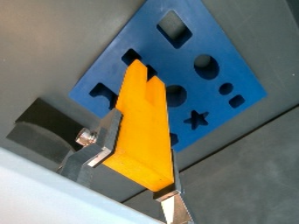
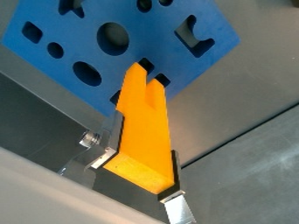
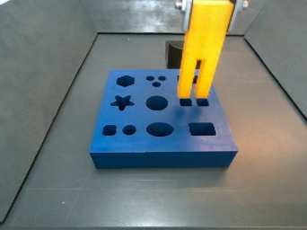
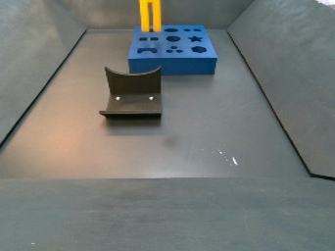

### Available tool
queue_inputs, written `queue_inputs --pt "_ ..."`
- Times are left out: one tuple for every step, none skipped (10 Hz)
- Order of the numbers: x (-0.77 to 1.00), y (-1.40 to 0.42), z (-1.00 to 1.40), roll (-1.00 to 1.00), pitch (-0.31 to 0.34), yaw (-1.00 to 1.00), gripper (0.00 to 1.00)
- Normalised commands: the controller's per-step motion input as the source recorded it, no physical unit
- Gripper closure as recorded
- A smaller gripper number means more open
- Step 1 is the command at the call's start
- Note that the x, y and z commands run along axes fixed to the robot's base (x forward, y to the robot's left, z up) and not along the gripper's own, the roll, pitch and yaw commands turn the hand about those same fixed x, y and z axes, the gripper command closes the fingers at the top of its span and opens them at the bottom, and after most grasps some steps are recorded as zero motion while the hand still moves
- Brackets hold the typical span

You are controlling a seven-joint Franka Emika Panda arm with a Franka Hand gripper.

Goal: Insert the double-square object.

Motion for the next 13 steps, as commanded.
queue_inputs --pt "0.97 0.00 -0.26 0.08 0.139 0.01 1.00" --pt "0.74 0.00 -0.28 0.09 0.109 0.05 1.00" --pt "0.12 0.00 -0.22 0.05 0.000 0.25 1.00" --pt "0.00 0.00 -0.16 0.08 0.000 0.00 1.00" --pt "0.00 -0.01 -0.16 0.09 0.000 0.00 1.00" --pt "-0.10 0.00 -0.13 0.05 0.000 -0.01 1.00" --pt "-0.30 0.04 -0.03 0.00 0.000 -0.19 1.00" --pt "-0.37 0.07 -0.01 0.00 -0.026 -0.22 1.00" --pt "-0.18 0.03 -0.07 -0.02 -0.060 -0.10 1.00" --pt "0.15 0.00 -0.16 -0.03 -0.106 0.00 1.00" --pt "0.26 0.00 -0.24 0.00 -0.107 0.00 1.00" --pt "0.20 0.00 -0.42 0.00 -0.129 0.00 1.00" --pt "0.14 0.00 -0.55 0.04 -0.154 0.00 1.00"
